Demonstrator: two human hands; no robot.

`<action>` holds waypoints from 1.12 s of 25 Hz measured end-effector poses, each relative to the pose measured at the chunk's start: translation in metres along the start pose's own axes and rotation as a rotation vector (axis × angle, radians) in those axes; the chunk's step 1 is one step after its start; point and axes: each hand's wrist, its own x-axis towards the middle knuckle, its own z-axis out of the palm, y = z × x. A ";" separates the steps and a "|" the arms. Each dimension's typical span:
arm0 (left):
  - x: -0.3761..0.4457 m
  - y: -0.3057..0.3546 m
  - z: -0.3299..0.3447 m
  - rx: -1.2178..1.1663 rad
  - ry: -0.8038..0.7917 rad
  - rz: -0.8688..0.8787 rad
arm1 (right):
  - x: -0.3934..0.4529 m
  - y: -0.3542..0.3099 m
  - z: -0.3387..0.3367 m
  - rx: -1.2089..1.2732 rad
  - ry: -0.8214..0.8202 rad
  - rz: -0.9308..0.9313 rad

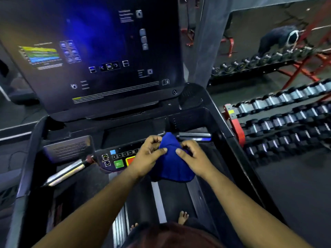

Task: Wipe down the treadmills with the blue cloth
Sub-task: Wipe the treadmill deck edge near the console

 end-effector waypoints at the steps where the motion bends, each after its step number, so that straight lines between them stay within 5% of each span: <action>1: 0.012 0.002 0.011 0.004 -0.011 -0.003 | 0.006 0.004 -0.011 -0.036 0.045 -0.014; 7: 0.079 0.002 0.045 0.163 0.147 0.045 | 0.042 0.004 -0.041 -0.603 0.534 -0.120; 11: 0.110 -0.001 0.023 1.324 0.203 0.231 | 0.058 0.022 -0.003 -0.749 0.057 -0.044; 12: 0.115 -0.002 0.014 1.457 0.164 0.269 | 0.060 0.032 0.005 -0.779 0.021 -0.035; 15: 0.125 -0.012 -0.011 1.487 -0.014 0.190 | 0.086 0.033 0.002 -0.885 0.119 -0.058; 19: 0.134 -0.022 -0.020 1.458 -0.163 0.155 | 0.115 0.027 -0.008 -0.906 0.040 -0.017; 23: 0.139 -0.019 -0.021 1.423 -0.197 0.131 | 0.074 0.057 0.017 -1.000 0.285 -0.113; 28: 0.139 -0.018 -0.020 1.419 -0.225 0.105 | 0.119 0.035 -0.021 -0.939 -0.021 -0.083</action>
